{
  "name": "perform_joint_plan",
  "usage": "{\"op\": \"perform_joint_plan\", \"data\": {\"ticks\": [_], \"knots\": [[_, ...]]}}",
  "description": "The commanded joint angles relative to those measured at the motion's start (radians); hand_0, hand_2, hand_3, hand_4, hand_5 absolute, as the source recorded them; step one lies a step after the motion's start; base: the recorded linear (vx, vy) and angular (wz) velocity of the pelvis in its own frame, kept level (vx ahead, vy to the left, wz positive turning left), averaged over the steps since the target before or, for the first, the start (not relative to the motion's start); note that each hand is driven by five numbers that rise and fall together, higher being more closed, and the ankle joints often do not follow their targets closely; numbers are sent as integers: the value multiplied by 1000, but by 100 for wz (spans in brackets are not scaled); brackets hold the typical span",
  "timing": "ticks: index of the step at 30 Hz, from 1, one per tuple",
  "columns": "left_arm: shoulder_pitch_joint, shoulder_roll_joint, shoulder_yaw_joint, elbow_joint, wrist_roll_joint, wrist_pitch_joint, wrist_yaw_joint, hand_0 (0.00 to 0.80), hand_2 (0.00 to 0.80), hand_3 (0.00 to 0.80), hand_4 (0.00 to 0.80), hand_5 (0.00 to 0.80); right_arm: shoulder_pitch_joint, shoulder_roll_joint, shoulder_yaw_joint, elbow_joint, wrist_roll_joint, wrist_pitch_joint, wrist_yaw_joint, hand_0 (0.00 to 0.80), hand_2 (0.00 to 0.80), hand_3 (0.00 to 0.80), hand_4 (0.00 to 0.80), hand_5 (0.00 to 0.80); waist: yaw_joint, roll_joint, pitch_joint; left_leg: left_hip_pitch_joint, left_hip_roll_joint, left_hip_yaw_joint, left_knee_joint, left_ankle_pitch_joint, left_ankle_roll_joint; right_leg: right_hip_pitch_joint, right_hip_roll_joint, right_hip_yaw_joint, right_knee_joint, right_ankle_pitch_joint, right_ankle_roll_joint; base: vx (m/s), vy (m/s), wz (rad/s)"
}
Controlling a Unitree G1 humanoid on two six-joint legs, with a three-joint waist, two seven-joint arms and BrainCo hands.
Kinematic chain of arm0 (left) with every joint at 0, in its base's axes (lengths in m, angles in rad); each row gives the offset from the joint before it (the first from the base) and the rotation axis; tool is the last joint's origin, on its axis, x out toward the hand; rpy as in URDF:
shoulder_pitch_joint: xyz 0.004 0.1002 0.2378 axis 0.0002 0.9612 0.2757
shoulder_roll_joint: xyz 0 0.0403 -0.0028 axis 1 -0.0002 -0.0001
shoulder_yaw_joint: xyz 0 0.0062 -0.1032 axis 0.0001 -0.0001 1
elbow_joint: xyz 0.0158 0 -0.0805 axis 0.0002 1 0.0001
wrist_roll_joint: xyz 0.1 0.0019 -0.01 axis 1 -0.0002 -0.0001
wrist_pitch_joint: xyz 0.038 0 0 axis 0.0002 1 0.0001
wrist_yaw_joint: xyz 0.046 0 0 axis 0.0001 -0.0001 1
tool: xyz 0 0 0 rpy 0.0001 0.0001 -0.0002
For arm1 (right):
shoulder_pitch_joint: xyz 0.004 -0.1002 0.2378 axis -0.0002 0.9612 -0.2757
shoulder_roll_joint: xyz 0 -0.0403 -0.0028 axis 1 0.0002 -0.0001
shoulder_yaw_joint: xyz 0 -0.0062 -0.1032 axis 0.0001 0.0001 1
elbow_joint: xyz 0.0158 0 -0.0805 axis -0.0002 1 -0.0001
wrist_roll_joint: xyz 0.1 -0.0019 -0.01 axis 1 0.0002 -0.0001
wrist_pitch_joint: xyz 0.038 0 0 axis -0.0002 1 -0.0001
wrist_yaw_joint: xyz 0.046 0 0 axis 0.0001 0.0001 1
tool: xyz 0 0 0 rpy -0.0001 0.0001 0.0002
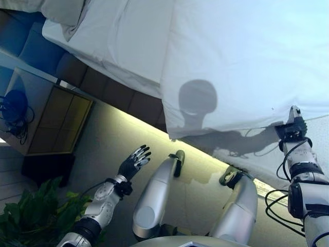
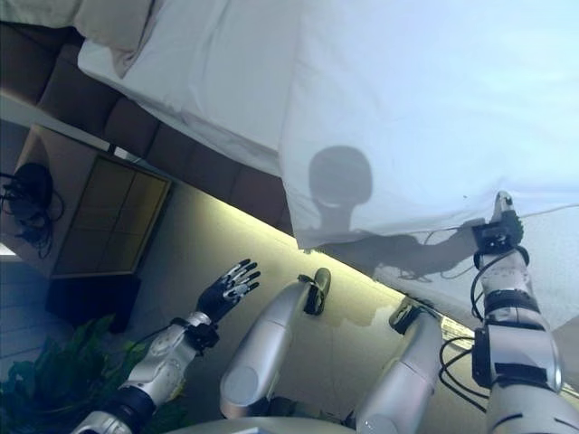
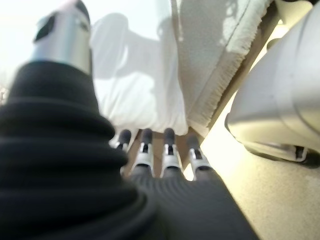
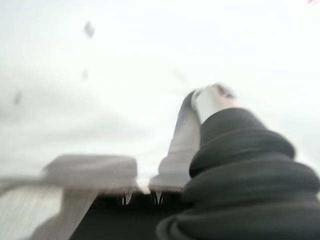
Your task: Make the bed neatly
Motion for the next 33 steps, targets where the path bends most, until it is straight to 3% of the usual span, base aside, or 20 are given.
{"op": "perform_joint_plan", "data": {"ticks": [1,8,15,19,21,25,33], "knots": [[16,40,16,-54,-47,-48,0,0,0,0,0,0,-117,-51,43,-52,-28,15,61,800,800,800,800,800,48,16,15,5,-12,-22,-59,61,-7,48,1,6,36,100,107,0,0,0],[26,41,34,-55,-55,-53,12,0,0,0,0,0,-82,-23,45,-82,-82,20,56,800,800,800,800,800,51,1,8,69,-1,-34,-142,93,-12,111,7,-9,-26,112,110,-3,0,1],[31,42,67,-59,-59,-28,53,0,0,0,0,0,2,54,62,-126,-225,-68,137,800,800,800,800,800,68,-36,-38,208,19,-58,-300,146,-26,262,-1,-56,-173,154,118,6,-26,5],[27,35,92,-57,-63,6,101,0,0,0,0,0,37,125,109,-216,-358,-106,86,800,800,800,800,800,83,-62,-92,303,23,-81,-405,182,-35,364,-1,-76,-269,180,120,49,-1,9],[23,24,108,-58,-56,30,118,0,0,0,0,0,42,159,135,-253,-387,-108,56,800,800,800,800,800,91,-70,-116,337,25,-82,-453,221,-35,409,-5,-102,-323,204,103,8,63,17],[21,2,139,-65,-41,70,154,0,0,0,0,0,53,241,164,-321,-306,-32,11,800,800,800,800,800,112,-92,-177,431,27,-107,-536,236,-41,520,2,-123,-412,207,106,99,69,26],[51,-47,179,-56,4,137,184,0,0,0,0,0,50,337,258,-346,-384,23,-75,800,800,800,800,800,180,-125,-285,602,43,-146,-672,261,-59,757,7,-198,-565,214,111,148,81,40]]}}
